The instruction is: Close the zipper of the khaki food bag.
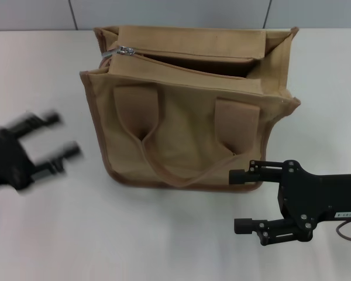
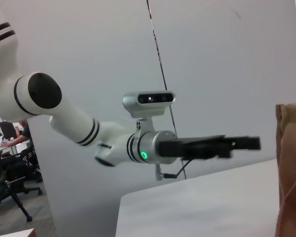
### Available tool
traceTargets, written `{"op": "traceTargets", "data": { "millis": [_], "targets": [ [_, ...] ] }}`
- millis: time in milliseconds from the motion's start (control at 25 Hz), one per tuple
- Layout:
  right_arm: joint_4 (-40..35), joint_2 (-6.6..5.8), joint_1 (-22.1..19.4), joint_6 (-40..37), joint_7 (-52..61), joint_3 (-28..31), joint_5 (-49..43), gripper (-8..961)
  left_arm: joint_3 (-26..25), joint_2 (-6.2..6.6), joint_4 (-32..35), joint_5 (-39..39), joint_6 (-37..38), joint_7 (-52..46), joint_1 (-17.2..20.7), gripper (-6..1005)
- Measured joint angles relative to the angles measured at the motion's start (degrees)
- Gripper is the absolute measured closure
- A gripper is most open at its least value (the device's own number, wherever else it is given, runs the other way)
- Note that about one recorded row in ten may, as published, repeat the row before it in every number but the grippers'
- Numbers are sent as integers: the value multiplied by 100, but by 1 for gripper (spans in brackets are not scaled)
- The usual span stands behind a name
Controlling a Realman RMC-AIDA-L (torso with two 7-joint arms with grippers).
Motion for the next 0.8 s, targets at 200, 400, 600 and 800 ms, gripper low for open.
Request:
{"op": "traceTargets", "data": {
  "millis": [200, 400, 600, 800],
  "targets": [
    [-1, 0, -1, -3, 2, 5, 11, 175, -795, -66, -266, 0, -443, 428, 32, 221],
    [-2, 0, -1, -6, 5, 6, 14, 178, -781, -83, -285, 1, -619, 488, -64, 226],
    [-11, 0, -3, -16, 7, 6, 18, 181, -778, -213, -290, 23, -1161, 689, -440, 230],
    [-29, -3, -34, -77, 7, 18, 19, 184, -582, -242, -568, 54, -1735, 824, -933, 234]
  ]
}}
